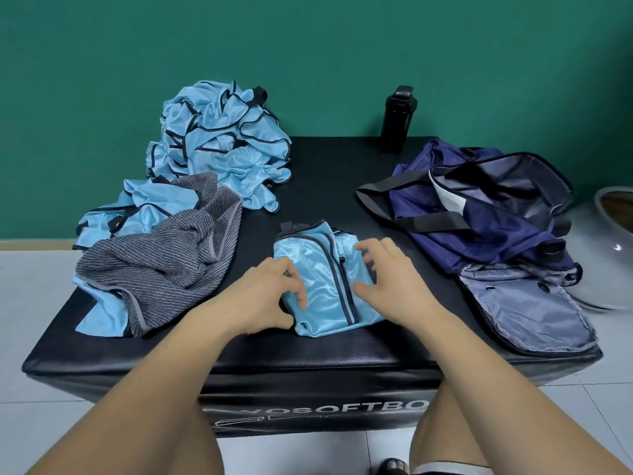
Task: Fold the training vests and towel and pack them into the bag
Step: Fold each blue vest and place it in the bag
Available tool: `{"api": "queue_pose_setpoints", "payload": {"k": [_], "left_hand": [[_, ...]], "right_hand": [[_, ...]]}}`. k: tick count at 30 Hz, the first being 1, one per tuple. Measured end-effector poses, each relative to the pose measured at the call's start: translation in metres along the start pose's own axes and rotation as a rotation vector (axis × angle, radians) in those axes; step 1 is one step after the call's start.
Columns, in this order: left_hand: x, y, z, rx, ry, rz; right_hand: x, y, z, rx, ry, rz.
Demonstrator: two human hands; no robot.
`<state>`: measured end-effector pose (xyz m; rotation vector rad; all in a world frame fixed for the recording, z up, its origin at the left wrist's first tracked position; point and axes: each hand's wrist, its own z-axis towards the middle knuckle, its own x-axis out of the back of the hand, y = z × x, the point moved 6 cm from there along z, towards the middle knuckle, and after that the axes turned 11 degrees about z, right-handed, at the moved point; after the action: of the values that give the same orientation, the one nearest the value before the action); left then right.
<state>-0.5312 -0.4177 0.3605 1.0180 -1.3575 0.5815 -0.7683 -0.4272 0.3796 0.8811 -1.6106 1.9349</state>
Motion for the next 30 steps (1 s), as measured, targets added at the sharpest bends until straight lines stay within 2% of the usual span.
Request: {"api": "queue_pose_setpoints", "payload": {"k": [2,5,8,10,14,16,21,24,30], "left_hand": [[0.002,-0.001,0.001,-0.001,0.01,-0.004],[0.008,0.001,0.002,0.011,0.055,-0.067],[0.016,-0.004,0.001,0.127,0.131,-0.138],[0.018,-0.009,0.0,0.194,0.14,-0.196],[0.023,-0.02,-0.002,0.263,0.158,-0.317],[0.024,-0.023,-0.002,0.303,0.175,-0.366],[0.014,-0.024,-0.002,0.441,0.128,-0.864],[0.008,-0.021,-0.002,0.5,0.086,-0.92],[0.001,-0.018,0.001,0.545,0.048,-0.906]], "right_hand": [[0.003,-0.009,-0.003,0.088,0.025,0.084],[-0.005,-0.022,-0.008,0.155,-0.084,0.127],[-0.014,-0.031,-0.015,0.167,-0.207,0.103],[-0.015,-0.028,-0.014,0.127,-0.229,0.062],[-0.009,-0.011,-0.006,0.029,-0.171,0.058],[-0.003,-0.006,-0.004,0.019,-0.102,0.174],[0.01,-0.001,0.004,-0.024,0.049,0.437],[0.005,0.002,0.006,-0.059,0.069,0.473],[-0.012,0.001,0.012,-0.12,0.142,0.368]]}}
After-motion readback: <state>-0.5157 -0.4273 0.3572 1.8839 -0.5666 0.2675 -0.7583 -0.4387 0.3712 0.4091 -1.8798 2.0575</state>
